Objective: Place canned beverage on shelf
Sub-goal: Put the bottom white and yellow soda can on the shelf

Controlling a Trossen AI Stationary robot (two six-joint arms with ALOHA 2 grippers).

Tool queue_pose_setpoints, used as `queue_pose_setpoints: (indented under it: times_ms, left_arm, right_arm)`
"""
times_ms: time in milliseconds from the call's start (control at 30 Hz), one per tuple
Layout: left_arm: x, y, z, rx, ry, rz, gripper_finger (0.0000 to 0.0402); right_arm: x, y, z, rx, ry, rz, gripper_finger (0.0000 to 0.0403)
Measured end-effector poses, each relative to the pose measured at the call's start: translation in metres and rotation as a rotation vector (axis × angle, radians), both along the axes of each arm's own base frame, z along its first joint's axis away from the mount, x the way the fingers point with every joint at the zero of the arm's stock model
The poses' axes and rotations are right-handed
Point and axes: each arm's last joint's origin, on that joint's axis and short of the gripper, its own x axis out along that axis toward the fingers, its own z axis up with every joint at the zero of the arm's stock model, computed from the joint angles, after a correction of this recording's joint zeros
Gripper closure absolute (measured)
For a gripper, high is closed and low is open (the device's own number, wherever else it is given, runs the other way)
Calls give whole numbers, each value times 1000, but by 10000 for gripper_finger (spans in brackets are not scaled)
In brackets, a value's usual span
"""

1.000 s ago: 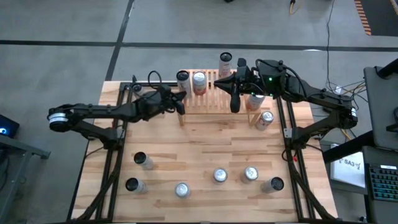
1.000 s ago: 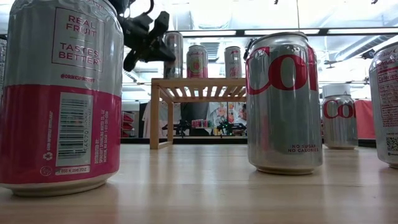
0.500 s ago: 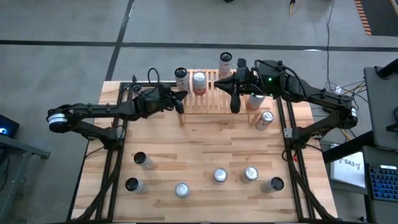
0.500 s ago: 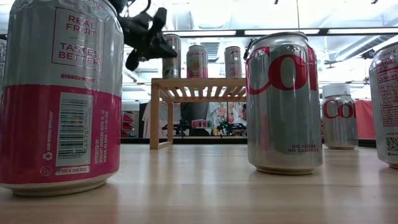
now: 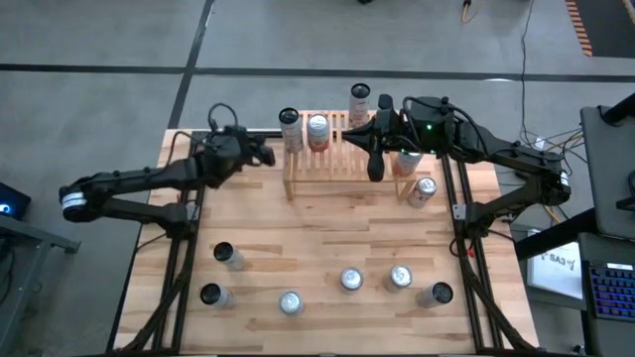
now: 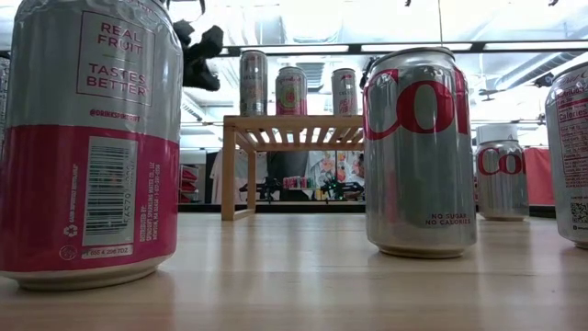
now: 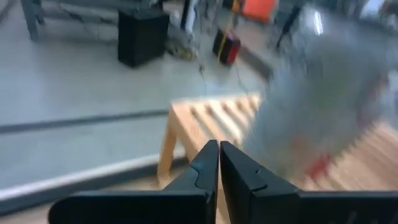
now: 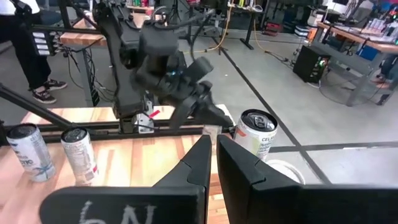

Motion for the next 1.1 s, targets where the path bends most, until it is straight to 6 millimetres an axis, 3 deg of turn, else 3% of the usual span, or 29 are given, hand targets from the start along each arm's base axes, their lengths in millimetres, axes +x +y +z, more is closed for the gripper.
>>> queue_pose_setpoints:
  times_ms: [200, 767, 1100]
  left_arm:
    - [7, 18, 3, 38, -97, -18, 401]
    - [27, 24, 3, 46, -257, -117, 401]
    - [19, 18, 12, 30, -320, -123, 401]
  right_arm:
    - [0, 0, 0, -37, 5, 5, 385]
    - [0, 0, 0, -60, 7, 10, 385]
    - [0, 0, 0, -34, 6, 6, 385]
